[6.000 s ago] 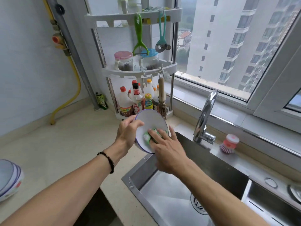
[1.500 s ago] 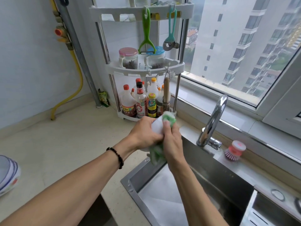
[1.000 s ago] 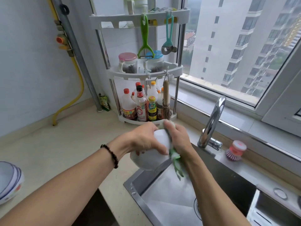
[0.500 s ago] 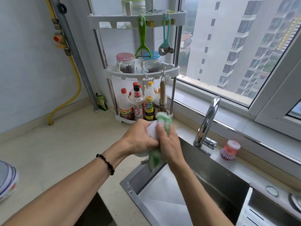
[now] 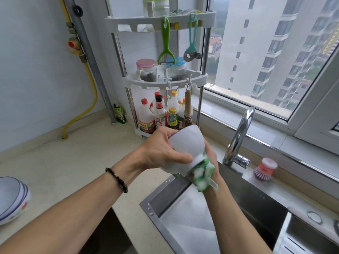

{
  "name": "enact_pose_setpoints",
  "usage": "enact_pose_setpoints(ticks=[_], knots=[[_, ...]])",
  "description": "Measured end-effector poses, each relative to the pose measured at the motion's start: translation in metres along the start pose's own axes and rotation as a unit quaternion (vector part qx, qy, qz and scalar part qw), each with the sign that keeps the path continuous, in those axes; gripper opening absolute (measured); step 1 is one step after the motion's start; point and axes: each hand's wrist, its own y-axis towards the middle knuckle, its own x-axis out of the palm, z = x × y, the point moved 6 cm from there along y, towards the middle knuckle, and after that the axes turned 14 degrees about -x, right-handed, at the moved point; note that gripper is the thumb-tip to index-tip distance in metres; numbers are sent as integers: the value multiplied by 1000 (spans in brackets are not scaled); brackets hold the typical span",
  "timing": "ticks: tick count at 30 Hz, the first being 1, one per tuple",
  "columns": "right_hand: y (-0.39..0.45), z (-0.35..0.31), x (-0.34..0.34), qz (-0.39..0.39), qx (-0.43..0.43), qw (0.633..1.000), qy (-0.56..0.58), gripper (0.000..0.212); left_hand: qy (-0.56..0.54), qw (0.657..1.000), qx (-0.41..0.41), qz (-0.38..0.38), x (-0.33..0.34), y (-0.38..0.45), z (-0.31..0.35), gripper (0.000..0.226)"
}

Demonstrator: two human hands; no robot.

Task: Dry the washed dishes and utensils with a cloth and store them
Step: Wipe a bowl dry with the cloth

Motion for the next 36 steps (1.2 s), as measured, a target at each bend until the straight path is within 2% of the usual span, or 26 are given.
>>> enact_pose_setpoints(ticks=[3,6,9,12,14,15,16,18,19,20,22,24,27,28,31,32,33,36], knots=[[0,-9,-3,-8,-26,997,-67,53,-8,998,-49,-24,-4,0,-8,59],[4,-28,-1,-28,-79,974,-210,40,16,991,-122,-59,-6,4,-17,61],[3,-44,13,-59,-147,907,-390,40,45,990,-133,-29,-1,5,-20,45],[-15,-35,30,-92,-230,866,-434,45,52,992,-116,22,6,4,-26,29],[-24,-24,29,-73,-281,834,-469,41,63,992,-103,33,9,5,-28,27],[-25,-21,24,-56,-280,841,-459,38,72,993,-93,32,11,5,-27,28],[-22,-22,19,-42,-254,865,-430,37,77,993,-81,32,14,3,-23,30],[-8,-25,12,-22,-160,937,-310,38,67,995,-60,47,14,1,-17,34],[-4,-27,11,-11,-130,954,-271,39,58,995,-55,54,13,2,-15,34],[-5,-29,13,-9,-136,951,-278,38,53,995,-56,61,11,4,-14,33],[-12,-27,23,-27,-209,908,-363,39,61,993,-63,77,5,8,-14,29],[-17,-22,25,-35,-227,893,-386,49,73,993,-62,72,3,11,-13,31],[-5,-28,19,-17,-158,949,-273,40,50,996,-42,68,1,6,-10,29],[-1,-32,21,-19,-156,949,-272,40,38,996,-39,71,1,5,-9,29],[-7,-32,36,-55,-246,879,-405,53,55,994,-44,87,0,11,-10,25],[-9,-28,35,-55,-245,874,-417,58,74,992,-52,86,0,12,-10,26],[-11,-25,35,-53,-231,885,-400,58,89,991,-55,79,0,13,-9,28],[-2,-28,23,-34,-117,969,-213,40,68,997,-32,32,-1,7,-3,36]])
